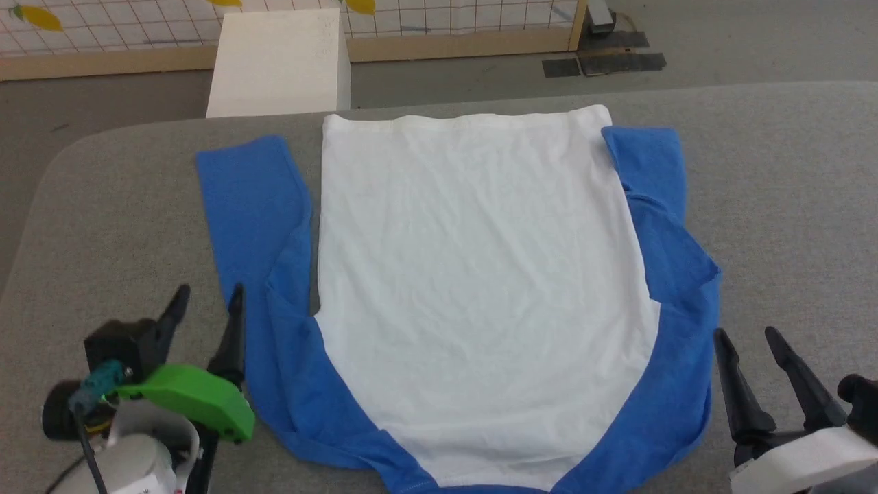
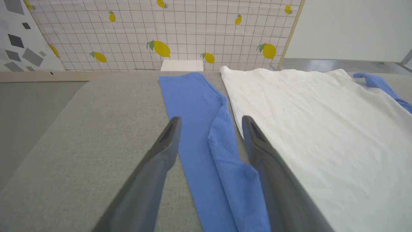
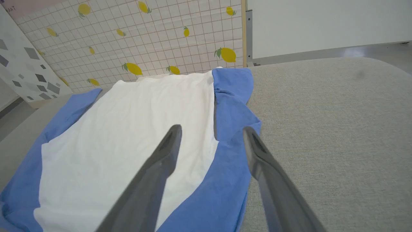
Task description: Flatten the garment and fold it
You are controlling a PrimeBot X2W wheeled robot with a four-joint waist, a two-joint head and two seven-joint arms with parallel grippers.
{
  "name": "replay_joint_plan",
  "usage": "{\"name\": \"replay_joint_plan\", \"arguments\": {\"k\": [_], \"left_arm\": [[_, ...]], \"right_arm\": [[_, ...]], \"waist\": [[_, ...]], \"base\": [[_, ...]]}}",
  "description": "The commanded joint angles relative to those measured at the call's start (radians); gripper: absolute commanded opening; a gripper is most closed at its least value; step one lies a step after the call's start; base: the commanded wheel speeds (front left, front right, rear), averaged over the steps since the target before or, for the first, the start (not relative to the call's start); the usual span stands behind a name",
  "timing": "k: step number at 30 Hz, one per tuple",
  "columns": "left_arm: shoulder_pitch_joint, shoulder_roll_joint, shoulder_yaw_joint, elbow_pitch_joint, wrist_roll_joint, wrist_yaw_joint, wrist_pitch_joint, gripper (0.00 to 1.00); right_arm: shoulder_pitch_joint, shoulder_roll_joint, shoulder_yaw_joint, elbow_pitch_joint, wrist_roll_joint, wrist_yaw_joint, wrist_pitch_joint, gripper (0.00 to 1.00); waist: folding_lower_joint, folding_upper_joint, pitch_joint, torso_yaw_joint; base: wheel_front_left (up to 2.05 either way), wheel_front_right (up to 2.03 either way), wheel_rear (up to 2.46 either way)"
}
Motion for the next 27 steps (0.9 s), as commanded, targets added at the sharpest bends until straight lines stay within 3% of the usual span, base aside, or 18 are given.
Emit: {"name": "replay_joint_plan", "arguments": {"k": [1,8,15,20,27], "left_arm": [[-0.044,-0.014,0.021,0.021,0.033,-0.018,-0.007,1.00],[-0.282,-0.011,0.077,0.242,0.082,-0.152,0.013,1.00],[-0.537,0.051,0.090,0.448,0.087,-0.243,0.175,1.00],[-0.654,0.098,0.102,0.519,0.066,-0.255,0.326,1.00],[-0.720,0.138,0.148,0.542,-0.029,-0.208,0.530,1.00]], "right_arm": [[-0.035,0.010,-0.002,0.005,-0.008,-0.001,-0.023,1.00],[-0.190,0.026,0.030,0.034,-0.030,-0.001,-0.110,1.00],[-0.328,0.027,0.093,0.068,-0.065,-0.001,-0.154,1.00],[-0.382,0.028,0.114,0.077,-0.082,-0.001,-0.166,1.00],[-0.398,0.036,0.125,0.069,-0.087,-0.001,-0.173,1.00]], "waist": [[0.0001,0.0000,0.045,-0.012],[0.0001,0.0000,0.201,-0.066],[0.0001,0.0000,0.352,-0.141],[0.0001,0.0000,0.420,-0.182],[0.0001,0.0000,0.479,-0.210]], "base": [[0.00,0.00,0.00],[0.00,0.00,0.00],[0.00,0.00,0.00],[0.00,0.00,0.00],[0.00,0.00,0.00]]}}
